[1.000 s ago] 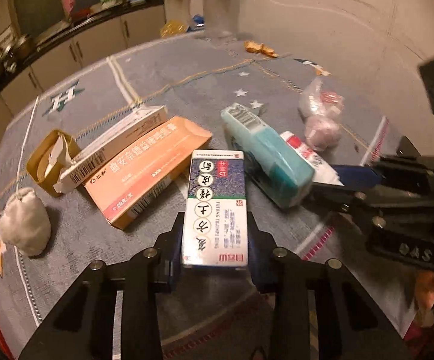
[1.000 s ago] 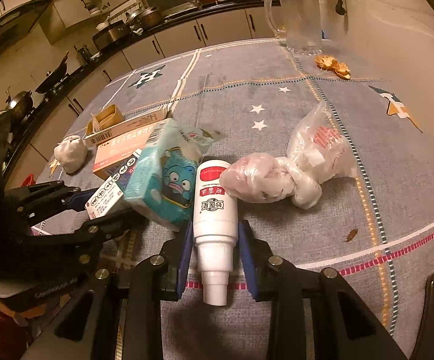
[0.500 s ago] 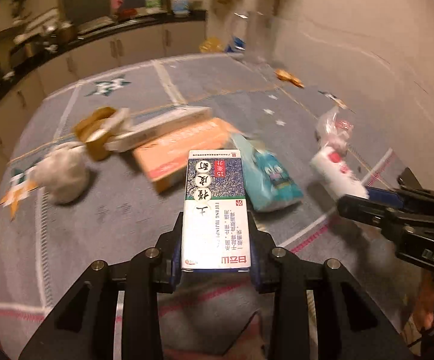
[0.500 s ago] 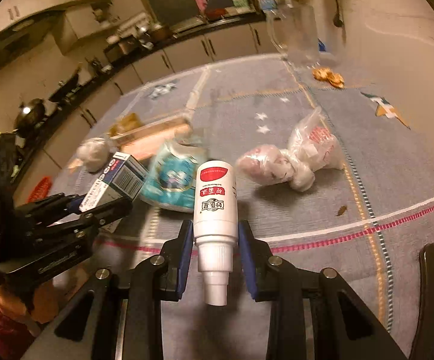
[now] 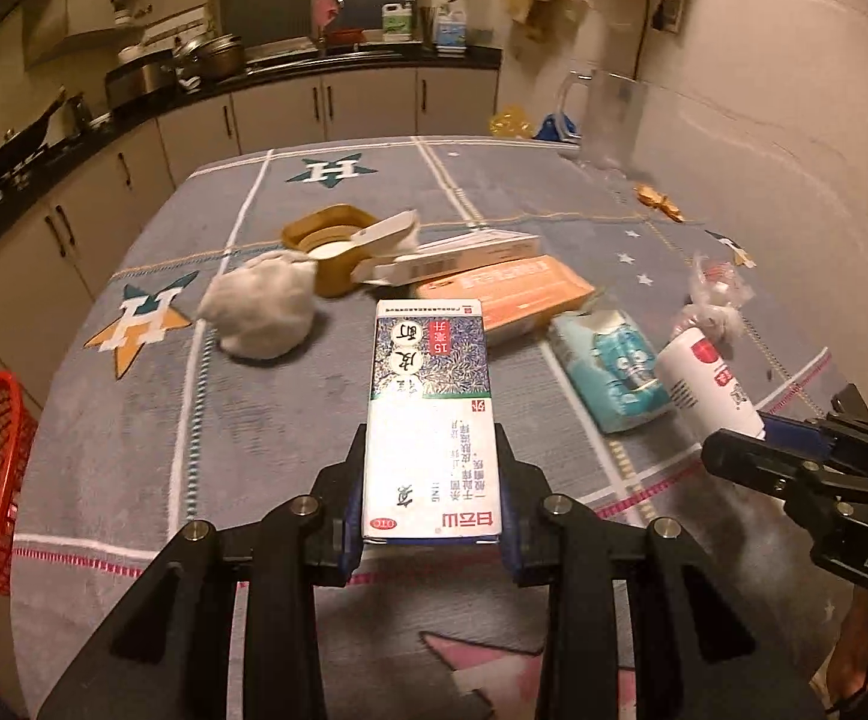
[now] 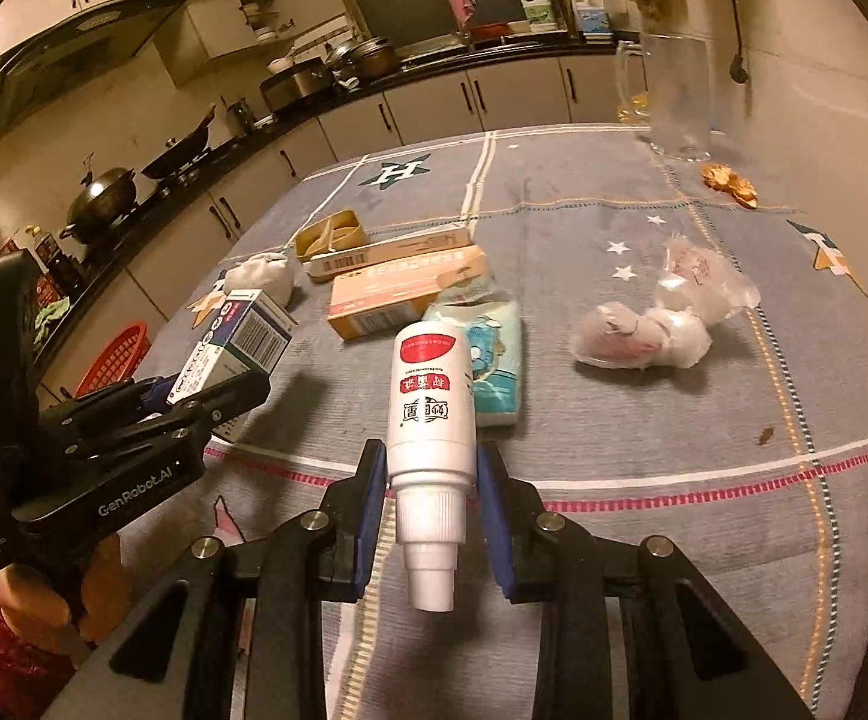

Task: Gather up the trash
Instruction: 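Grasp white-blue medicine box with left tool while right tool lifts spray bottle, then carry the medicine box and spray bottle over the red wastebasket, then open both tools to drop the items into the wastebasket, then move both open tools back over the remaining trash on the table, then grasp clear plastic bag with right tool while left tool grasps blue wet-wipe pack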

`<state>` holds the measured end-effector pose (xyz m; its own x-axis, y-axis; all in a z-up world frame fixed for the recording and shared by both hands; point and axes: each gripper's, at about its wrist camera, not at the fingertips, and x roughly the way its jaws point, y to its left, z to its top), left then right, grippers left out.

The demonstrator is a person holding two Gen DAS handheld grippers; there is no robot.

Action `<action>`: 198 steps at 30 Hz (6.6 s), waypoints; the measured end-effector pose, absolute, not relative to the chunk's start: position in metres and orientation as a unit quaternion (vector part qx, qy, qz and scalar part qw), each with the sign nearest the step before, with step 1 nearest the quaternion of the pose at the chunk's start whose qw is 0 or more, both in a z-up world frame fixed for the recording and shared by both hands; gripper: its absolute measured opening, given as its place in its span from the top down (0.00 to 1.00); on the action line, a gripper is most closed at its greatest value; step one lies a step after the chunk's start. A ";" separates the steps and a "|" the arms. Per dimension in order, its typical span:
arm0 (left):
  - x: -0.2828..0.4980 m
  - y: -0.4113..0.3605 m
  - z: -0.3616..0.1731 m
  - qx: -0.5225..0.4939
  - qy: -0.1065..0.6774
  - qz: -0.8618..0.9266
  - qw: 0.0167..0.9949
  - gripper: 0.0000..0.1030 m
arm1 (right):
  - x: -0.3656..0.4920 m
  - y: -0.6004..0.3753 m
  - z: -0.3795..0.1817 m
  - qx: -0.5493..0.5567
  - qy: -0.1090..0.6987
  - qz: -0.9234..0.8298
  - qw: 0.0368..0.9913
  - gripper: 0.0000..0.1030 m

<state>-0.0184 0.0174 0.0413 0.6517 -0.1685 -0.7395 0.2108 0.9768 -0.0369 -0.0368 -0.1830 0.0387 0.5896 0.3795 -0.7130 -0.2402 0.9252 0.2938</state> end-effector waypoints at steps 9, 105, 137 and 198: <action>-0.024 0.039 0.040 0.008 0.409 -0.083 0.909 0.68 | -0.031 -0.164 0.042 0.069 0.420 0.190 0.885 0.68; -0.063 0.364 0.048 -0.151 0.371 0.182 0.898 0.43 | 0.078 0.200 0.059 0.008 0.471 0.405 0.784 0.45; -0.064 0.179 0.068 -0.052 0.388 0.070 0.918 0.40 | 0.021 -0.032 0.050 0.113 0.473 0.325 0.811 0.45; 0.012 -0.065 0.028 0.087 0.485 -0.145 0.858 0.25 | 0.055 -0.252 0.031 0.175 0.415 0.125 0.884 0.71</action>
<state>0.0116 -0.0645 0.0284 0.4883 -0.1636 -0.8572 0.3325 0.9431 0.0094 0.0549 -0.2515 0.0312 0.6238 0.3656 -0.6908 -0.0754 0.9079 0.4124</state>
